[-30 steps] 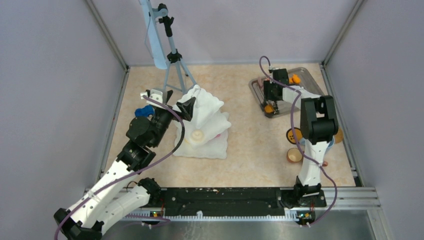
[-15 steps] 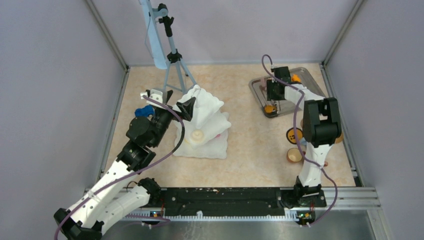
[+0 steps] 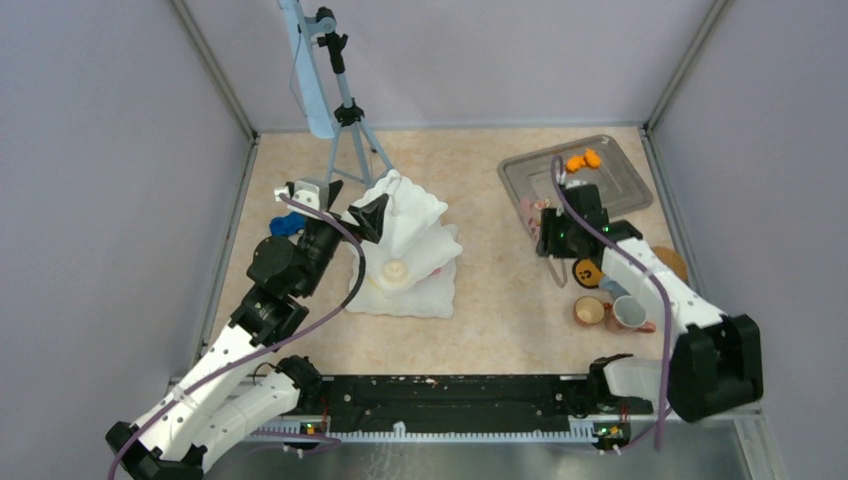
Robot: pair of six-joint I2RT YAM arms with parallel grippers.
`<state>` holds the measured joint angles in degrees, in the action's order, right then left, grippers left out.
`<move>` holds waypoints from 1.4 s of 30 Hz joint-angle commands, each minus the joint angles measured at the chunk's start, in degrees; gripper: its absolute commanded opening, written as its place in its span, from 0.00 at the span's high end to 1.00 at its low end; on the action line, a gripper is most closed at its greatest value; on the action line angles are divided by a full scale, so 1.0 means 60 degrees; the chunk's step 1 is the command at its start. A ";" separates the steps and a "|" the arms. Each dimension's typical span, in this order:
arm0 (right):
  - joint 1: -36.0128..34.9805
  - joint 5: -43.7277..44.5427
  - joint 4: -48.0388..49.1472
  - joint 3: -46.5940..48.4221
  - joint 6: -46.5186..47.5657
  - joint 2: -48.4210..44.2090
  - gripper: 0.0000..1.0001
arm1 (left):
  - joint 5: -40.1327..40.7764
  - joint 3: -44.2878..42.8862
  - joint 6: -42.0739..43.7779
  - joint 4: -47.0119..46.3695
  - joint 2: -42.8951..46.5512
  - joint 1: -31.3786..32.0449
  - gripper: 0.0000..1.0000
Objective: Serve the afternoon tea
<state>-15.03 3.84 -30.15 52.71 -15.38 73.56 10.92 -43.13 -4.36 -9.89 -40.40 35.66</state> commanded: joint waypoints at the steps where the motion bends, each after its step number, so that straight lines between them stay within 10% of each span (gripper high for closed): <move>1: -0.2114 -0.0043 -0.1398 -0.0813 -0.1335 -0.2084 0.66 | -0.0105 -0.0152 -0.0038 -0.0322 0.0103 -0.0047 0.01; 16: -0.7229 0.0646 -0.1317 -0.0047 -0.2825 -0.0744 0.62 | 0.0034 -0.0137 0.0057 -0.0306 -0.0032 -0.0052 0.01; 42: -0.8364 0.1538 0.0793 0.0716 -0.2089 0.1988 0.41 | 0.0129 -0.0122 0.0114 -0.0315 -0.0032 -0.0045 0.01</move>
<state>-64.25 11.09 -29.39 55.90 -29.45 85.80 11.40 -43.13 -4.32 -9.89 -40.77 35.66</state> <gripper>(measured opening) 0.571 0.987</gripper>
